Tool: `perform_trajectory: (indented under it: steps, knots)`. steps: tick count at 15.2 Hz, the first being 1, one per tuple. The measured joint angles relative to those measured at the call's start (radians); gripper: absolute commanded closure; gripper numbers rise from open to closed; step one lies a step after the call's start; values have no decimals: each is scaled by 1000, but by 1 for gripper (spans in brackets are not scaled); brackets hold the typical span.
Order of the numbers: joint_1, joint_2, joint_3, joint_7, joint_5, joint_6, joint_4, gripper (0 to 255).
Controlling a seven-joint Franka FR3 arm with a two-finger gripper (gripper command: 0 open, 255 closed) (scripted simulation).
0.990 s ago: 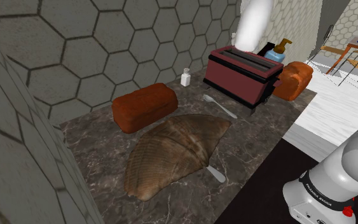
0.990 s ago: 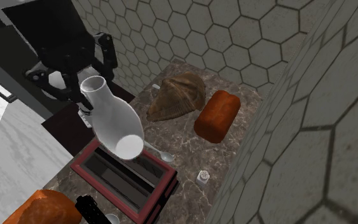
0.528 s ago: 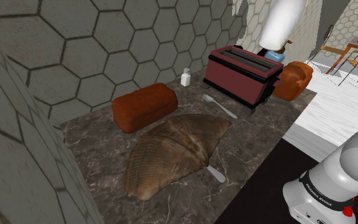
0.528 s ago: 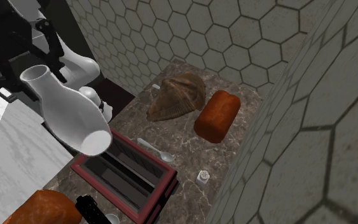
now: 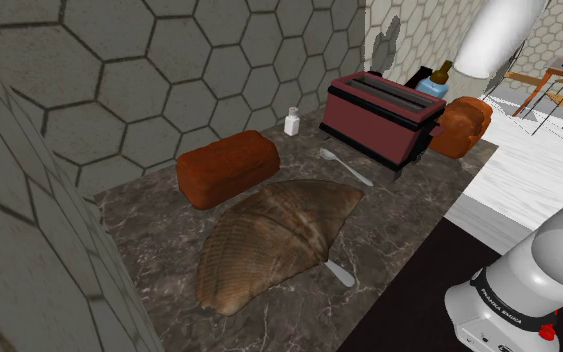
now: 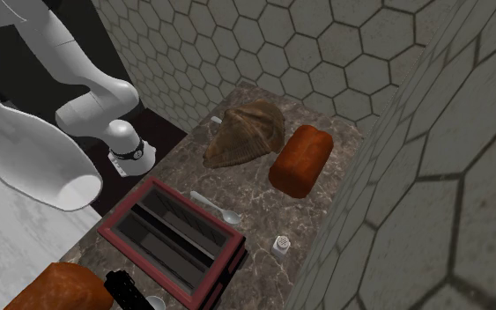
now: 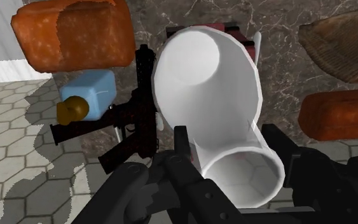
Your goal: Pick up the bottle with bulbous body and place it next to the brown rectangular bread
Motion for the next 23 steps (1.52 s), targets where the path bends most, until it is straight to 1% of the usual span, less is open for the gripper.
perform_trajectory:
  steps: [3, 5, 8, 18, 23]
  knots:
    - [-10, -10, -46, -61, -14, -44, 36, 255]
    - [-16, -7, -82, -108, -23, -86, 84, 255]
    - [-25, -51, -86, -121, -37, -67, 23, 255]
    - [-46, -176, -67, -105, -63, 66, -233, 255]
    - [-54, -221, -63, -99, -72, 132, -345, 255]
